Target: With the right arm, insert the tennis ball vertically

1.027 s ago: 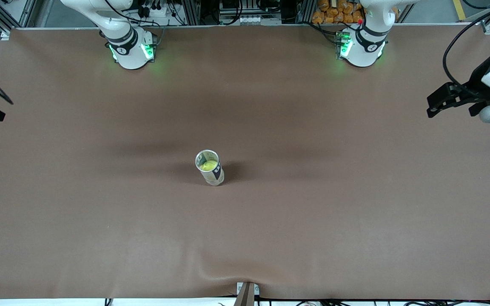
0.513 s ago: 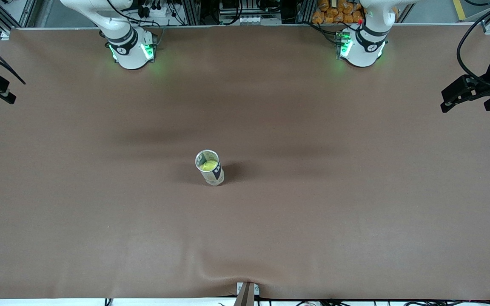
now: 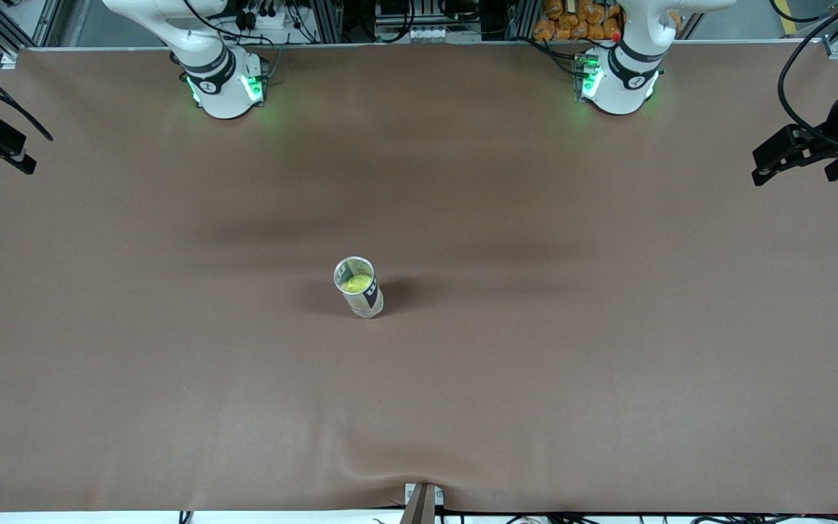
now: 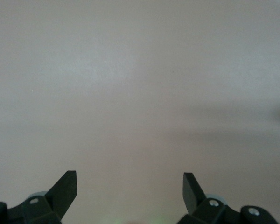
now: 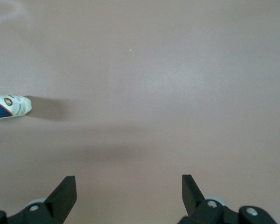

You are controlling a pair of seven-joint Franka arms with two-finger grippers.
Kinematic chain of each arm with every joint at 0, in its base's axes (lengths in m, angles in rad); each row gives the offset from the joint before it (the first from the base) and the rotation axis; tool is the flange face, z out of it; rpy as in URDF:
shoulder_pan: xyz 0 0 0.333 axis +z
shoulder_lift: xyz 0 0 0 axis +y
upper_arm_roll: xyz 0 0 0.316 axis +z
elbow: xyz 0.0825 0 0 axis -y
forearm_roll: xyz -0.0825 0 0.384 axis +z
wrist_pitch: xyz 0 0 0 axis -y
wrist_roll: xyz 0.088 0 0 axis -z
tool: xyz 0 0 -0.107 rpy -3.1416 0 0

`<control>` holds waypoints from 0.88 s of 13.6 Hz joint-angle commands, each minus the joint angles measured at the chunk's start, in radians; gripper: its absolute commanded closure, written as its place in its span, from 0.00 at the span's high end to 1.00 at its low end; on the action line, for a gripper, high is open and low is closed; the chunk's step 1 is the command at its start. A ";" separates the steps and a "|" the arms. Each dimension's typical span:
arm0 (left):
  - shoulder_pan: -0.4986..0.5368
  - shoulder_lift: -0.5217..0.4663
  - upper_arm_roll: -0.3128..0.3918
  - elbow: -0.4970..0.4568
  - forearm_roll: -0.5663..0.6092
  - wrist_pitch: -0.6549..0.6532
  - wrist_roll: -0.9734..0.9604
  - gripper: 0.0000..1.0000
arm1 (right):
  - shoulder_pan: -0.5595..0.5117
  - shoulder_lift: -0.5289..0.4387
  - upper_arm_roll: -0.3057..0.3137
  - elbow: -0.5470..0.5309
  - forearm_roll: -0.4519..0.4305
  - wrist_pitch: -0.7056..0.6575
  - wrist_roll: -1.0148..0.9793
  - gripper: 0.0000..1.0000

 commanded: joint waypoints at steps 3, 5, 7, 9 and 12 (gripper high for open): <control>-0.012 -0.075 0.038 -0.101 -0.058 0.009 0.000 1.00 | 0.022 -0.011 0.002 -0.011 -0.033 -0.004 -0.083 1.00; -0.009 -0.102 0.042 -0.145 -0.058 0.020 0.000 1.00 | 0.016 -0.011 0.000 -0.012 -0.033 -0.006 -0.083 1.00; -0.008 -0.106 0.046 -0.155 -0.058 0.029 0.000 1.00 | 0.014 -0.011 -0.001 -0.012 -0.033 -0.006 -0.081 1.00; -0.008 -0.095 0.052 -0.146 -0.058 0.023 0.002 1.00 | 0.014 -0.006 -0.001 -0.012 -0.033 -0.004 -0.075 1.00; 0.000 -0.084 0.056 -0.143 -0.058 0.031 0.012 1.00 | 0.014 -0.004 -0.003 -0.012 -0.033 -0.006 -0.075 1.00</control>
